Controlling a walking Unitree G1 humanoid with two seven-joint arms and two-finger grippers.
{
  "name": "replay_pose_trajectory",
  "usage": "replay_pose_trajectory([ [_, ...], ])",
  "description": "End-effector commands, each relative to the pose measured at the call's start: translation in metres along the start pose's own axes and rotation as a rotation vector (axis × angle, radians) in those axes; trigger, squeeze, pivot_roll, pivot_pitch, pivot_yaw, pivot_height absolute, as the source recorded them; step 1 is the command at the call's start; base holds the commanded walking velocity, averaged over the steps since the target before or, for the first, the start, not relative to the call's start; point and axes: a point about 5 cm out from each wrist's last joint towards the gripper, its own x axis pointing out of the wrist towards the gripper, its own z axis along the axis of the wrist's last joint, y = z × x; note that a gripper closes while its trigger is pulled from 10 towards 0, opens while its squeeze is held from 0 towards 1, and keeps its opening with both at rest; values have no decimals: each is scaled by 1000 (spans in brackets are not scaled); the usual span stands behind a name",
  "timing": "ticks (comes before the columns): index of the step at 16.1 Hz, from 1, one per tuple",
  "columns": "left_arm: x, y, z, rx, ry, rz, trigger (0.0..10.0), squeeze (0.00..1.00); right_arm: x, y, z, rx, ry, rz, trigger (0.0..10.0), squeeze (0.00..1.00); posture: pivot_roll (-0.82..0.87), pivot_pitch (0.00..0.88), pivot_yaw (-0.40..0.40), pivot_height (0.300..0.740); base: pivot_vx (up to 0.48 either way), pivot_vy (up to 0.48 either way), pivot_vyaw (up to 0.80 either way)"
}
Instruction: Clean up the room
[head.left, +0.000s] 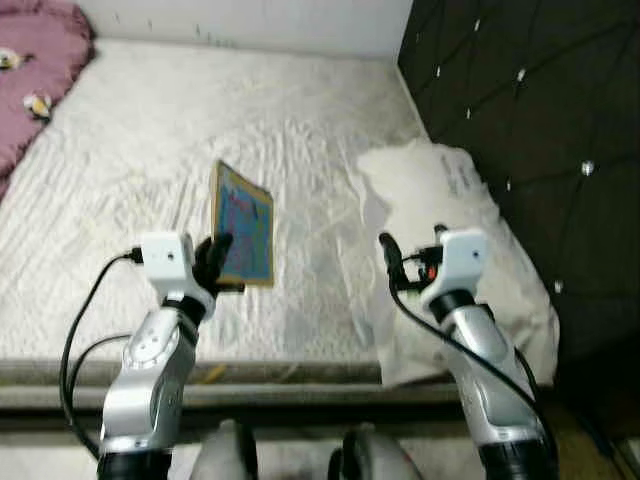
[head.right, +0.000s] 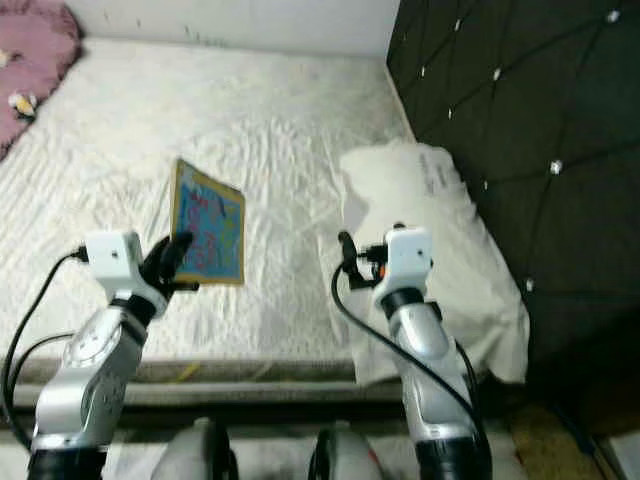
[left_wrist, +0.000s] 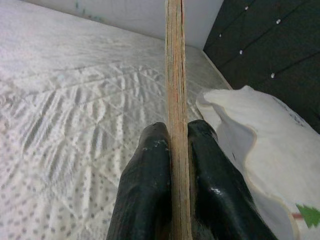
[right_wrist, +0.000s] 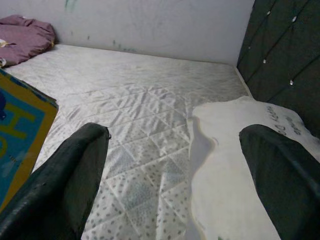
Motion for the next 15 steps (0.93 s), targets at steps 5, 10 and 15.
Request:
replay_pose_trajectory([
  [5,2,-12,10,18,-47,-37,10000,0,1,-4,1,-7,1,-3,10000,0,-34,77,-77,656,0,0,0],
  [10,2,-2,9,-22,-32,-13,10000,0,1,-4,2,-9,-5,-3,10000,0,-36,71,-81,656,0,0,0],
  [15,2,-5,11,-55,-43,-41,10000,0,3,-2,7,-4,-17,1,10000,0,-41,84,-83,656,165,0,0],
])
